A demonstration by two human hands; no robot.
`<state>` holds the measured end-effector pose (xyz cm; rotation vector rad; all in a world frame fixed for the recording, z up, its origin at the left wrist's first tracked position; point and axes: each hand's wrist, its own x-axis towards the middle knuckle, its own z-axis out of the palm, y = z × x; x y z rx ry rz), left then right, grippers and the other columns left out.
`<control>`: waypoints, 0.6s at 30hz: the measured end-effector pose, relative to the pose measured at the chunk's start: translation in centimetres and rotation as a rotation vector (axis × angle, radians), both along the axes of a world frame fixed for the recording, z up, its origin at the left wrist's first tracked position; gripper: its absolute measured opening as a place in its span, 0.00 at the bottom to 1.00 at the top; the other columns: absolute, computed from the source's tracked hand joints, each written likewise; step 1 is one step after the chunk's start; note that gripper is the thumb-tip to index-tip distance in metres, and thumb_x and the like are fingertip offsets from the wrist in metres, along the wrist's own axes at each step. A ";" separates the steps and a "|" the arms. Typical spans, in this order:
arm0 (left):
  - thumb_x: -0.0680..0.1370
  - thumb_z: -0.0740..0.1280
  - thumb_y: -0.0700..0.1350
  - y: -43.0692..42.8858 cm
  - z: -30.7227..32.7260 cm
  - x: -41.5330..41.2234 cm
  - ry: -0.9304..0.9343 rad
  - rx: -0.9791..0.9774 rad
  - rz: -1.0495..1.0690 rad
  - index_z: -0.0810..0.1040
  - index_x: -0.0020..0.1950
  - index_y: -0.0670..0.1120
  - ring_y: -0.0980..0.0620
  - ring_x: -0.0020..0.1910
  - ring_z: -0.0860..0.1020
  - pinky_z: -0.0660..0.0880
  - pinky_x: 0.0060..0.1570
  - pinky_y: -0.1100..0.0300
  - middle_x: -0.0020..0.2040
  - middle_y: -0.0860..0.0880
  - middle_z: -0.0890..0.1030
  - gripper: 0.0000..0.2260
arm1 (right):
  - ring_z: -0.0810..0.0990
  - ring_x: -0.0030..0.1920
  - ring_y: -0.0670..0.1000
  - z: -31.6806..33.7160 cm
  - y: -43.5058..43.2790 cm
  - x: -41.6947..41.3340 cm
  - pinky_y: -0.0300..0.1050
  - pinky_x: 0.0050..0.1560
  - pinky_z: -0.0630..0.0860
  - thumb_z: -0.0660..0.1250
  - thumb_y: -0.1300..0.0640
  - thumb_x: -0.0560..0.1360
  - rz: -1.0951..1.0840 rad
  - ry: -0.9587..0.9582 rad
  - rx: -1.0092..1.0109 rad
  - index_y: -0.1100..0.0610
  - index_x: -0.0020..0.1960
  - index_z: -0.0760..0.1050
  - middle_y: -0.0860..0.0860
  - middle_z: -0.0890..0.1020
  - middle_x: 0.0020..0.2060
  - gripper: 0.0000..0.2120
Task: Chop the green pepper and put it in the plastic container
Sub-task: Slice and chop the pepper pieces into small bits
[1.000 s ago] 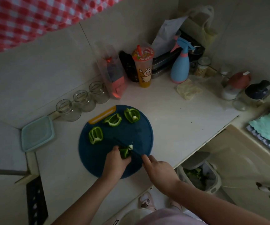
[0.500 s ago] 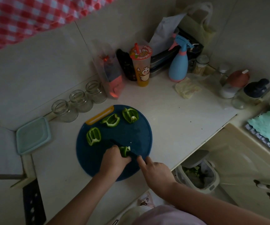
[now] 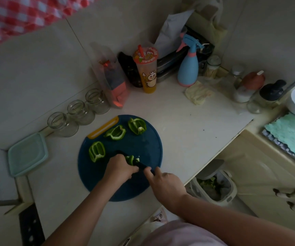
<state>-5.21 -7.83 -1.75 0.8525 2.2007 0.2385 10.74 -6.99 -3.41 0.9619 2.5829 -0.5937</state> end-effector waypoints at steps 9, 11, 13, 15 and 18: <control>0.69 0.72 0.40 0.8 0.0 -0.4 -0.038 -0.023 0.019 0.78 0.41 0.35 0.53 0.26 0.80 0.78 0.29 0.62 0.31 0.42 0.81 0.09 | 0.77 0.40 0.62 -0.7 1.0 -0.1 0.54 0.38 0.75 0.53 0.66 0.78 -0.007 0.017 -0.030 0.55 0.70 0.53 0.60 0.73 0.49 0.23; 0.69 0.72 0.40 0.9 -0.1 -0.5 -0.048 -0.013 0.034 0.77 0.41 0.35 0.53 0.27 0.80 0.78 0.29 0.62 0.32 0.42 0.81 0.09 | 0.77 0.40 0.61 -0.7 1.4 -0.1 0.55 0.39 0.77 0.53 0.66 0.77 -0.012 0.034 -0.050 0.54 0.69 0.54 0.58 0.70 0.44 0.22; 0.69 0.72 0.41 1.0 -0.2 -0.6 -0.052 -0.019 0.040 0.77 0.41 0.35 0.54 0.26 0.80 0.78 0.30 0.62 0.32 0.42 0.81 0.09 | 0.77 0.39 0.60 -0.8 1.5 -0.2 0.56 0.40 0.79 0.54 0.66 0.77 -0.014 0.048 -0.057 0.54 0.68 0.54 0.57 0.69 0.41 0.22; 0.69 0.72 0.41 1.0 -0.3 -0.7 -0.055 -0.025 0.042 0.77 0.41 0.35 0.54 0.26 0.80 0.79 0.30 0.62 0.32 0.42 0.81 0.09 | 0.77 0.38 0.60 -0.9 1.5 -0.4 0.55 0.39 0.79 0.54 0.66 0.77 -0.011 0.055 -0.058 0.54 0.68 0.54 0.56 0.70 0.41 0.22; 0.69 0.72 0.41 1.1 -0.4 -0.8 -0.061 -0.017 0.049 0.77 0.42 0.35 0.53 0.27 0.81 0.79 0.30 0.62 0.32 0.42 0.81 0.10 | 0.75 0.37 0.59 -1.2 1.9 -0.5 0.54 0.37 0.76 0.54 0.66 0.77 -0.007 0.057 -0.052 0.54 0.67 0.55 0.56 0.69 0.39 0.21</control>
